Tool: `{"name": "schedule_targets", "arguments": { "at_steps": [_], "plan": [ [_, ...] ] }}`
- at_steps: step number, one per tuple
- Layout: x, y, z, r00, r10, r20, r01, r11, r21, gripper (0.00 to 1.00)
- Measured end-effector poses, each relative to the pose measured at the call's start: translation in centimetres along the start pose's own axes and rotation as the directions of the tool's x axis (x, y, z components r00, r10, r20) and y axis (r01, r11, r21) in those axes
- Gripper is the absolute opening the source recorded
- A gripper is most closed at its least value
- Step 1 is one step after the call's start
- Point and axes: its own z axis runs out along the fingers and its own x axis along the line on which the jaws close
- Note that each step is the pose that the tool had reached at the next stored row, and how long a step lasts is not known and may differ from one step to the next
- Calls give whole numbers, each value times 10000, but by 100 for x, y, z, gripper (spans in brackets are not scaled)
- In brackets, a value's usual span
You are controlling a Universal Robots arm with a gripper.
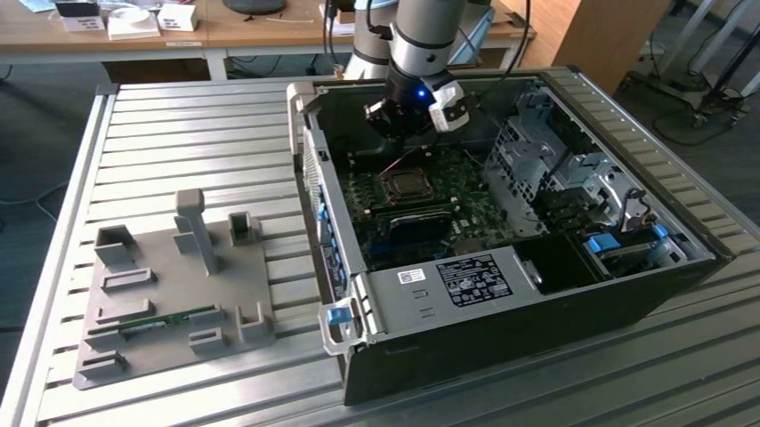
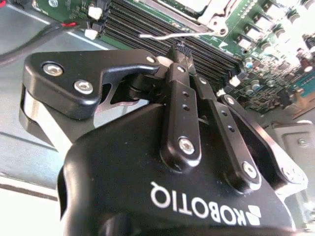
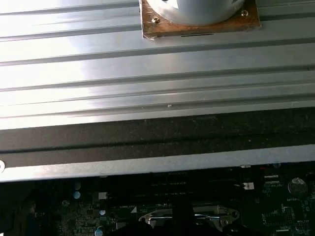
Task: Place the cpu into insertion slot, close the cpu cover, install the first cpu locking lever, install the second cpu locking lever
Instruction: 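Install the first cpu locking lever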
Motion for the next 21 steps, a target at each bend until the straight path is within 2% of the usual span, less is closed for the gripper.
{"name": "schedule_targets", "arguments": {
  "at_steps": [5, 9, 21],
  "plan": [
    [2, 0, -1, 10000, 18, 1, -18, 10000, -15, 11],
    [2, 0, 0, 10000, 23, -1, -23, 10000, -61, 11],
    [2, -2, -6, 10000, 25, -2, -25, 10000, -66, 11]
  ]
}}
